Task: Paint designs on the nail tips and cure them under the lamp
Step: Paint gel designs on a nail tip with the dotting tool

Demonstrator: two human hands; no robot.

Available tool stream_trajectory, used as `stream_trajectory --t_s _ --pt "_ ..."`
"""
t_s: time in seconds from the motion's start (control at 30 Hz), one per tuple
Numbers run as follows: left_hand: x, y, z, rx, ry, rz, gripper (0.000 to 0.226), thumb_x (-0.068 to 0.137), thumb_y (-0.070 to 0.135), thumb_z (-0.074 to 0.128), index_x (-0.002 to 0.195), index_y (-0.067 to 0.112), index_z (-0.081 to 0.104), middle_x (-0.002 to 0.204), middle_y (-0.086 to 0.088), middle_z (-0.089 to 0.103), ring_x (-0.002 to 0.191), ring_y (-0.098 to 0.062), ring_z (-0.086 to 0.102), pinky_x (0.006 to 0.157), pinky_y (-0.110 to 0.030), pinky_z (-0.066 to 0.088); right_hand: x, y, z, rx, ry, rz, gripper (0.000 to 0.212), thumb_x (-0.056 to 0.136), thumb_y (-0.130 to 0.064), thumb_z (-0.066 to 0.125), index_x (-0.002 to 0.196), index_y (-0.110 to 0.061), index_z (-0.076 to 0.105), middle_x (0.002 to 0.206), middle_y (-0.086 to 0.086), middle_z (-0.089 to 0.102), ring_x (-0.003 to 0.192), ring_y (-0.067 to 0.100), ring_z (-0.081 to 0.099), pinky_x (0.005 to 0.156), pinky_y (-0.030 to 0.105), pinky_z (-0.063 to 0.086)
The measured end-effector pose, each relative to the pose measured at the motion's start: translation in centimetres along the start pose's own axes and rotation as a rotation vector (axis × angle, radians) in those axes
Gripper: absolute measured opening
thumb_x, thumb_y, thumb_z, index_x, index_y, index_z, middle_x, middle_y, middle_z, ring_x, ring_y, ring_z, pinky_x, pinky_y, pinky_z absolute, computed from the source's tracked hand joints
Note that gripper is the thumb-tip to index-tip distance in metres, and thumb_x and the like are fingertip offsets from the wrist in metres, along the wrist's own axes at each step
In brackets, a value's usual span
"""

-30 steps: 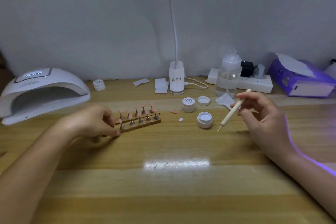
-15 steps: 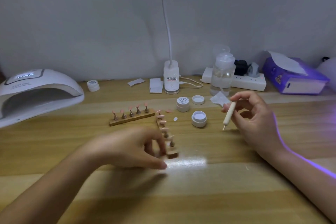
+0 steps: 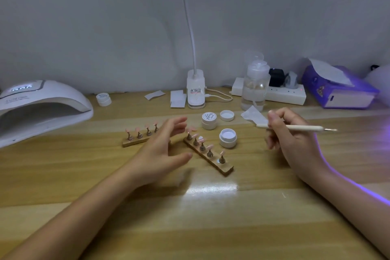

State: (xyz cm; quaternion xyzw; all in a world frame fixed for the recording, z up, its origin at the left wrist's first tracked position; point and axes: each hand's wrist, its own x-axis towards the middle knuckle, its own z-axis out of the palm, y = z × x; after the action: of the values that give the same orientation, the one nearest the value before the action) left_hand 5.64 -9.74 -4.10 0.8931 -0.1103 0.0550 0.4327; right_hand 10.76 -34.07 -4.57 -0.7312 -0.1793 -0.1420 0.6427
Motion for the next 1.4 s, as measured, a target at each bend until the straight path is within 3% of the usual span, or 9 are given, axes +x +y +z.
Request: stream_trajectory --t_s 0.13,0.3,0.4,0.57,0.73,0.9,1.07,1.27,1.4 --pt "0.3 -0.5 0.5 0.097 -0.018 -0.026 0.069 0.08 0.023 0.069 0.126 0.044 0.023 0.125 0.02 0.038 0.117 0.012 0.036 0.097 -0.008 0.026 0.6 0.0 -0.3 0.121 0.057 0.145 0.038 0.084 -0.038 0.048 0.057 -0.011 0.04 0.036 -0.006 0.029 0.031 0.002 0.027 0.032 0.013 0.021" --pt "0.5 -0.4 0.8 0.141 -0.005 -0.059 0.071 0.078 0.027 0.07 0.134 0.039 0.027 0.118 0.024 0.043 0.114 0.008 0.04 0.095 -0.011 0.026 1.3 0.8 -0.8 0.235 0.012 0.314 0.041 0.096 -0.03 0.037 0.063 -0.009 0.049 0.03 0.001 0.033 0.028 0.009 0.027 0.035 0.019 0.022" --pt "0.5 -0.4 0.8 0.17 0.031 -0.001 0.061 0.077 0.023 0.072 0.125 0.037 0.037 0.105 0.026 0.049 0.101 0.016 0.044 0.085 0.003 0.028 1.4 0.8 -0.9 0.295 0.031 0.349 0.042 0.093 -0.031 0.043 0.057 -0.01 0.05 0.032 0.003 0.036 0.029 0.011 0.029 0.035 0.018 0.023" --pt "0.6 0.2 1.4 0.151 0.04 0.057 0.043 0.071 0.022 0.076 0.103 0.037 0.053 0.094 0.014 0.058 0.096 0.002 0.053 0.079 -0.002 0.035 1.3 0.6 -0.8 0.251 0.08 0.332 0.036 0.064 -0.043 0.064 0.041 -0.019 0.052 0.033 -0.005 0.034 0.027 0.007 0.031 0.033 0.014 0.024" --pt "1.8 1.1 3.1 0.085 0.039 0.037 0.026 0.064 0.025 0.081 0.076 0.034 0.06 0.078 0.008 0.057 0.07 0.002 0.051 0.063 -0.007 0.038 1.3 0.5 -1.1 0.324 0.105 0.358 0.036 0.078 -0.034 0.061 0.052 -0.014 0.046 0.03 -0.005 0.03 0.026 0.007 0.029 0.033 0.015 0.025" --pt "2.4 1.1 4.2 0.041 0.063 0.05 0.026 0.062 0.025 0.082 0.074 0.037 0.062 0.071 0.013 0.051 0.066 0.001 0.047 0.062 -0.009 0.036 1.3 0.5 -1.6 0.388 0.076 0.404 0.035 0.085 -0.031 0.056 0.057 -0.014 0.043 0.031 -0.004 0.03 0.027 0.007 0.027 0.034 0.016 0.026" --pt "2.1 1.2 3.8 0.027 0.037 0.063 0.026 0.064 0.025 0.081 0.076 0.038 0.062 0.078 0.007 0.058 0.075 -0.002 0.051 0.064 -0.006 0.036 1.3 0.5 -1.3 0.319 0.137 0.352 0.032 0.066 -0.043 0.065 0.056 -0.019 0.047 0.033 -0.006 0.033 0.03 0.006 0.027 0.036 0.017 0.024" --pt "2.1 1.2 3.6 0.014 0.027 0.048 0.023 0.065 0.022 0.081 0.078 0.033 0.065 0.077 0.011 0.059 0.078 -0.003 0.052 0.065 -0.006 0.038 1.3 0.5 -1.5 0.076 0.038 0.156 0.017 0.078 -0.017 0.067 0.091 -0.023 0.059 0.067 -0.014 0.068 0.052 -0.005 0.053 0.047 0.006 0.038" --pt "2.0 1.0 3.6 -0.015 0.025 0.033 0.022 0.065 0.023 0.081 0.081 0.03 0.068 0.081 0.009 0.061 0.079 -0.004 0.054 0.068 -0.008 0.041 1.8 -0.3 -1.7 0.268 0.069 0.238 0.036 0.095 0.002 0.035 0.101 -0.024 0.059 0.086 -0.011 0.072 0.048 0.002 0.043 0.042 0.014 0.035"
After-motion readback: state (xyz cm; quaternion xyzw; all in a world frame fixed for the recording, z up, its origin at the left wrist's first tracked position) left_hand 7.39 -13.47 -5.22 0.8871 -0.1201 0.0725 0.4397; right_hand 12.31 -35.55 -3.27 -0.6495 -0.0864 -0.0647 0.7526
